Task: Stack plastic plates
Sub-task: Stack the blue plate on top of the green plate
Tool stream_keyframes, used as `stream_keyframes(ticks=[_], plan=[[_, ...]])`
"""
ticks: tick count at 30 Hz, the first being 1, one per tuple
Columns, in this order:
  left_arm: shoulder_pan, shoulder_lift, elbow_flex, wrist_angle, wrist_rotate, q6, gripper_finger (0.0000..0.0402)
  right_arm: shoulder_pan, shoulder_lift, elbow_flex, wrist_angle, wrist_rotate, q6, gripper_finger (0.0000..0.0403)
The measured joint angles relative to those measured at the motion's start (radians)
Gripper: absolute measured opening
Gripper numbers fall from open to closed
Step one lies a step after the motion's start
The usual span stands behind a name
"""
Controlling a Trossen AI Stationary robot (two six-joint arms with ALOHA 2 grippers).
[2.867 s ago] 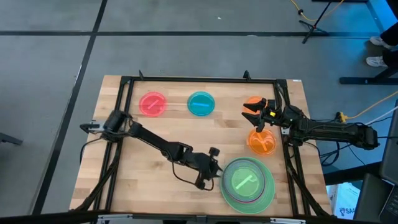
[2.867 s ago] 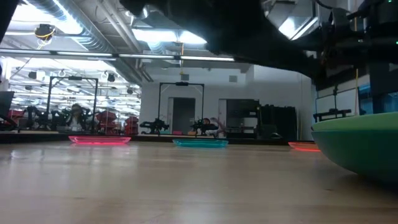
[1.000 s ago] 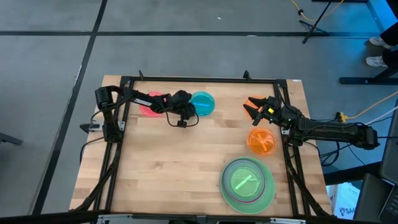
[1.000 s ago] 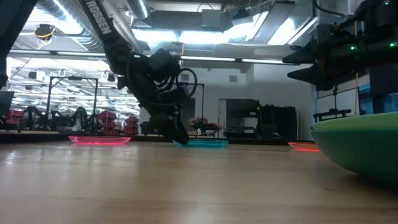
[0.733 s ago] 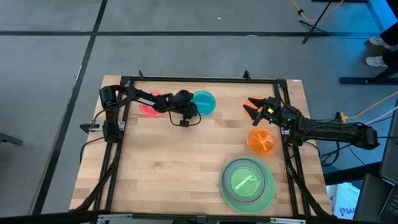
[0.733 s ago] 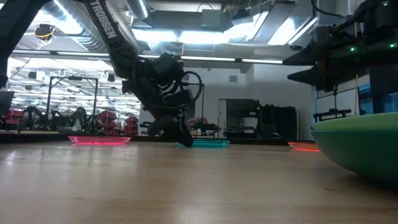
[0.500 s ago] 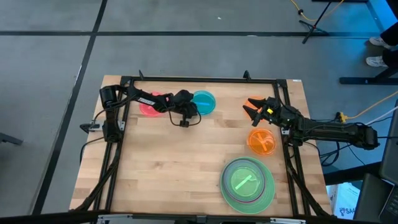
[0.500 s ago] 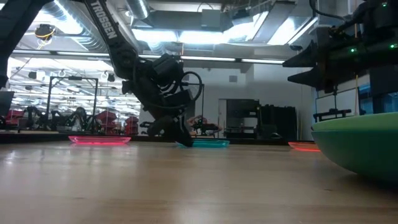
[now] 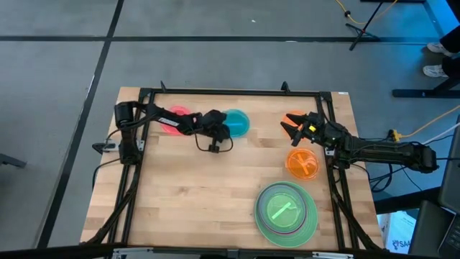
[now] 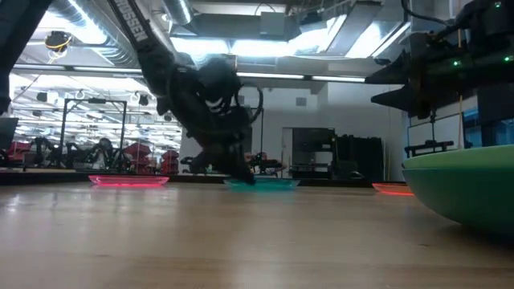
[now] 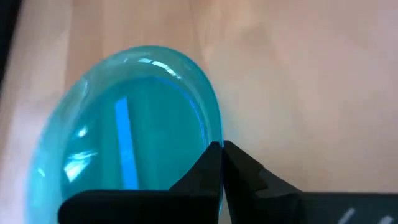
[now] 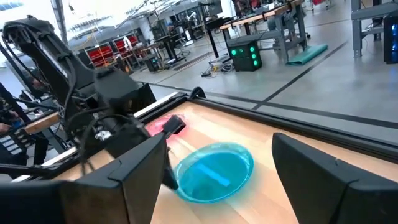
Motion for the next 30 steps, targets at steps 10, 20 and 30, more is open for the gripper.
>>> stream_keyframes(ticks=[10, 20, 30], plan=[[-0.136, -0.125, 0.002, 0.07, 0.067, 0.008, 0.0002, 0.001, 0.0, 0.0, 0.113, -0.164, -0.011, 0.0282], [-0.317, -0.11, 0.006, 0.242, 0.235, -0.01, 0.0002, 0.001, 0.0, 0.0, 0.119, -0.194, -0.011, 0.0282], [-0.46, -0.043, 0.165, 0.239, 0.263, -0.045, 0.0002, 0.001, 0.0, 0.0, 0.118, -0.194, -0.002, 0.0282]])
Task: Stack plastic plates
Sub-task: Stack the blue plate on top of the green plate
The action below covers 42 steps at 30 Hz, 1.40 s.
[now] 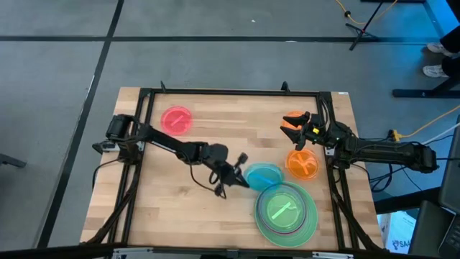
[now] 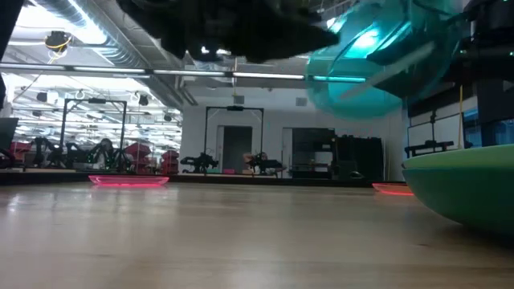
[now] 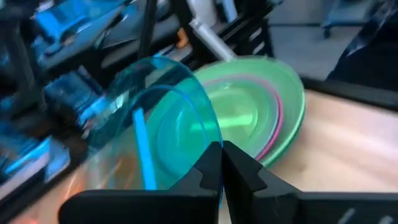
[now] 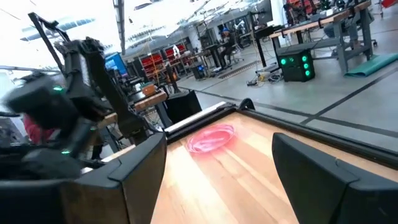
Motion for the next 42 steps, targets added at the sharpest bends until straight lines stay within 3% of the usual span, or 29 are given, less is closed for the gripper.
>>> stream_keyframes(ticks=[12, 20, 29, 37, 42], plan=[[-0.101, 0.275, 0.31, -0.008, 0.062, -0.03, 0.0002, 0.0, 0.0, 0.0, -0.037, -0.024, 0.041, 0.0282], [-0.113, 0.419, 0.438, -0.003, -0.004, -0.096, 0.0002, 0.0, 0.0, 0.0, -0.067, -0.028, 0.048, 0.0282], [-0.114, 0.432, 0.444, -0.028, -0.047, -0.122, 0.0008, 0.0, 0.0, 0.0, -0.083, -0.034, 0.048, 0.0282], [-0.117, 0.419, 0.443, -0.097, -0.096, -0.132, 0.0085, 0.0, 0.0, 0.0, -0.082, -0.034, 0.048, 0.0282], [-0.117, 0.343, 0.443, -0.245, -0.152, -0.133, 0.0113, 0.0, 0.0, 0.0, -0.08, -0.034, 0.047, 0.0282]])
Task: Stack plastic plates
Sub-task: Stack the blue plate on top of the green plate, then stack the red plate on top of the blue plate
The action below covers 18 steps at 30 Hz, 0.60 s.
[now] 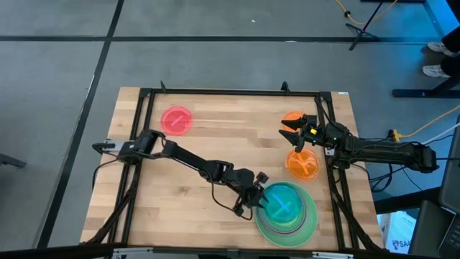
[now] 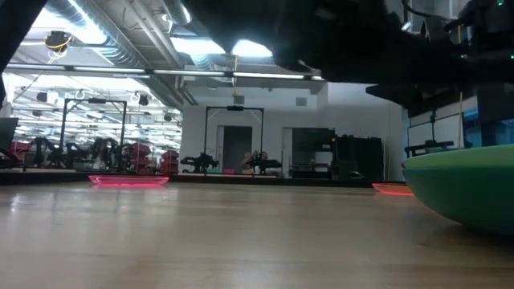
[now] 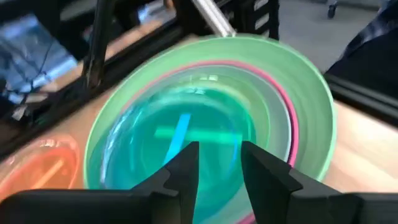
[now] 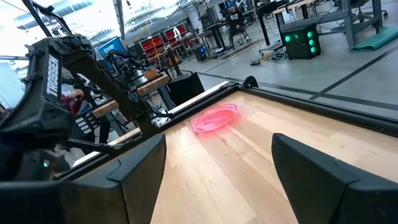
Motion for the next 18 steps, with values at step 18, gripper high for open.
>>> stream_keyframes(ticks=[18], plan=[[0.002, -0.315, -0.235, -0.315, -0.166, -0.117, 0.0117, 0.0, 0.0, 0.0, 0.005, -0.003, 0.0, 0.0282]])
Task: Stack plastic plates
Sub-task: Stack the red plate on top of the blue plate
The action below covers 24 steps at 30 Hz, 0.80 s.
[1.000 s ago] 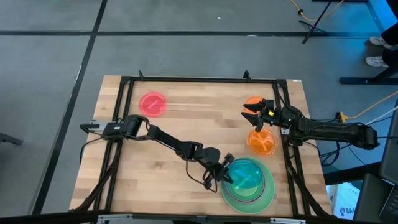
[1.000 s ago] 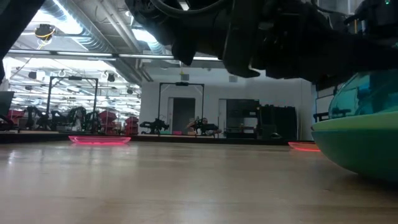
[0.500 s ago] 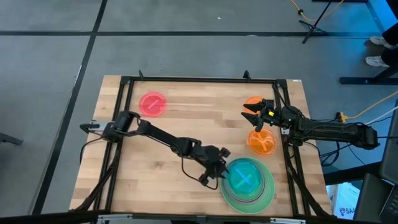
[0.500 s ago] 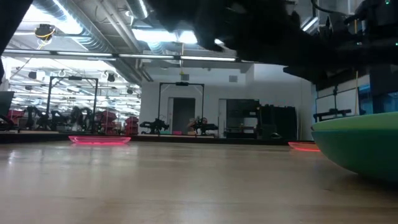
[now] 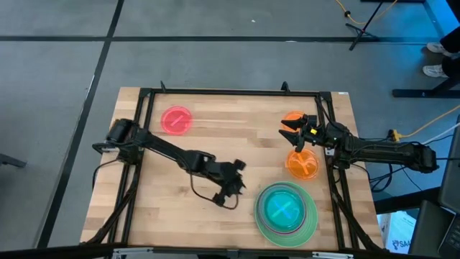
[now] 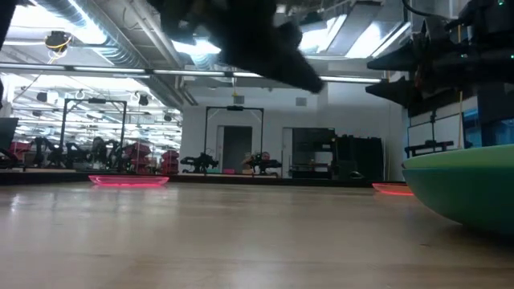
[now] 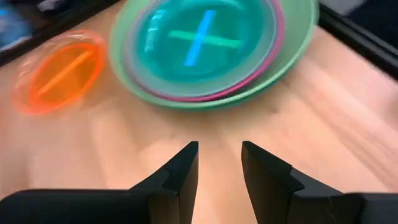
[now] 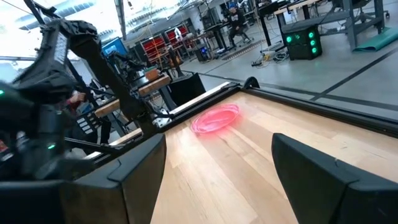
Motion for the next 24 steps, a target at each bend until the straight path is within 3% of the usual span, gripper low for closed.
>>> stream_keyframes(ticks=[5, 13, 18, 24], plan=[[0.007, -0.17, -0.196, 0.091, -0.136, -0.063, 0.0117, 0.0, 0.0, 0.0, 0.0, -0.005, 0.0, 0.0282], [0.007, -0.431, -0.425, 0.094, -0.376, -0.165, 0.0117, -0.001, 0.0, 0.0, 0.002, -0.004, 0.0, 0.0282], [0.009, -0.56, -0.517, 0.029, -0.466, -0.228, 0.0117, -0.001, 0.0, 0.0, 0.001, -0.004, 0.0, 0.0282], [0.053, -0.647, -0.542, -0.146, -0.54, -0.33, 0.0117, 0.0, 0.0, 0.0, -0.007, -0.003, 0.0, 0.0282]])
